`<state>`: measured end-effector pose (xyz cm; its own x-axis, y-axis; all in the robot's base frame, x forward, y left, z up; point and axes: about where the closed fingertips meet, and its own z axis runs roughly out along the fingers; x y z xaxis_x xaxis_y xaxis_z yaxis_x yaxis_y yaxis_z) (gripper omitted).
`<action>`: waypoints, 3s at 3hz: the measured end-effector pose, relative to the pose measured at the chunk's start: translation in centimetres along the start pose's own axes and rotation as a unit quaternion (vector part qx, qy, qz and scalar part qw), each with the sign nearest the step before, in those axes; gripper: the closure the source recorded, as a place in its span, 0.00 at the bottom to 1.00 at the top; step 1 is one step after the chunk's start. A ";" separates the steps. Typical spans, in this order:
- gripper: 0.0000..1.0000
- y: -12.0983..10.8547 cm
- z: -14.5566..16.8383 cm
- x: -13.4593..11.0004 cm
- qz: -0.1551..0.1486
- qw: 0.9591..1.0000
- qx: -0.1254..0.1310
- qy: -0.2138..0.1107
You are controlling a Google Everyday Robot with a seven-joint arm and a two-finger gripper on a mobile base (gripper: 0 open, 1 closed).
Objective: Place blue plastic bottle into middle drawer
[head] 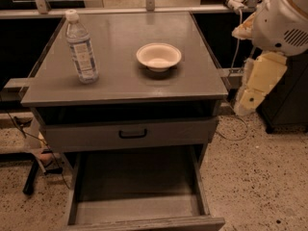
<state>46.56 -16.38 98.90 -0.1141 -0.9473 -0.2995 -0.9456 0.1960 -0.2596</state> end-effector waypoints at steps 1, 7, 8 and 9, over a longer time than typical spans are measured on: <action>0.00 -0.6 2.2 -4.5 -0.026 0.999 -0.029 -0.035; 0.00 -11.8 8.2 -9.5 0.199 0.945 0.054 -0.255; 0.00 -12.2 7.9 -9.7 0.188 0.945 0.057 -0.263; 0.00 -10.9 10.1 -11.6 0.183 0.935 0.049 -0.301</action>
Offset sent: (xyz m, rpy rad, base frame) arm 0.0152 0.0403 -0.0040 0.0490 0.0245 0.0705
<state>61.29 -4.92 95.91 -0.2039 -0.5042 -0.8391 -0.8413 0.5286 -0.1132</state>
